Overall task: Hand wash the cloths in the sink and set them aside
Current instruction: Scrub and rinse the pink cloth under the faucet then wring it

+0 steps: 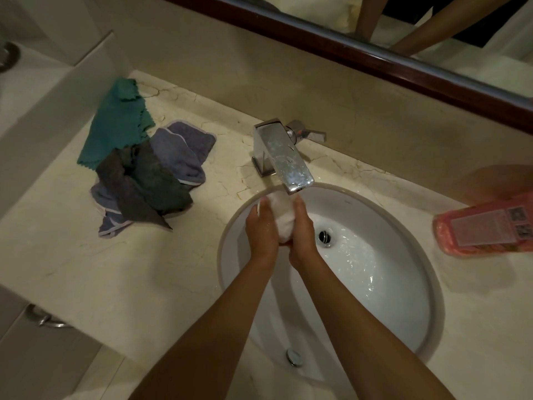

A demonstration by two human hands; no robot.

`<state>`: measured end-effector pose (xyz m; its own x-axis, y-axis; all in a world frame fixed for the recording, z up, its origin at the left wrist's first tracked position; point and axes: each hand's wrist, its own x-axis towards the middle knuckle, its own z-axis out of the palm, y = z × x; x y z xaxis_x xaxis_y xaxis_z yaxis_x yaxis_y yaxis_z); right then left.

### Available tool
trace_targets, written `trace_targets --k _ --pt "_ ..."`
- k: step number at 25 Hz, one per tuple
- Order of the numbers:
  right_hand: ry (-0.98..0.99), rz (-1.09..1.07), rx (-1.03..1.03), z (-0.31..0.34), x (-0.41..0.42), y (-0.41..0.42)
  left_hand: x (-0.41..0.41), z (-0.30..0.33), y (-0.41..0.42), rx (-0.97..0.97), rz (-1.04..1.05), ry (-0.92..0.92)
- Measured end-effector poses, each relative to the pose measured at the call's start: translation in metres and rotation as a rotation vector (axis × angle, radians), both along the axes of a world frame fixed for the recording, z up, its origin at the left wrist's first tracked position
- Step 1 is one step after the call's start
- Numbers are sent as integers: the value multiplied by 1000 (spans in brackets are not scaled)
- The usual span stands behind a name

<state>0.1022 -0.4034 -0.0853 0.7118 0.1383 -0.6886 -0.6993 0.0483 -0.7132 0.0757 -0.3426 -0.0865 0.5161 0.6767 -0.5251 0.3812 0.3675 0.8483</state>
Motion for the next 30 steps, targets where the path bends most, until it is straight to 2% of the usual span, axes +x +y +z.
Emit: trace_targets --k 2,4,5,8,10,13,16,20,22,24,27,30 --pt "91 -31 74 3 0 -2 -3 1 -2 113 -91 25" --pt "82 -84 43 4 8 -3 -8 1 -3 251 -190 65" --pt "49 -113 -3 5 12 -2 -9 -1 -2 256 -214 68" --pt "-54 -198 -124 6 13 1 -6 2 -1 74 -188 -94" --pt "-52 -245 -159 8 11 1 -2 6 0 74 -140 -140" --pt "-163 -262 -260 6 12 0 2 11 -1 -21 -92 -86" --pt "-291 -219 -411 4 12 3 6 14 -4 -136 -196 3" --pt "-259 -184 -512 4 13 3 6 14 -9 -153 -177 12" --pt "-136 -202 -443 5 14 1 5 14 -12 -141 -142 -13" --pt "9 -230 -267 6 13 -4 5 14 -13 -91 -105 -32" --pt "122 -270 73 8 4 -11 7 17 -9 53 4 -74" --pt "229 -223 261 12 -4 -13 5 18 -8 142 39 -143"
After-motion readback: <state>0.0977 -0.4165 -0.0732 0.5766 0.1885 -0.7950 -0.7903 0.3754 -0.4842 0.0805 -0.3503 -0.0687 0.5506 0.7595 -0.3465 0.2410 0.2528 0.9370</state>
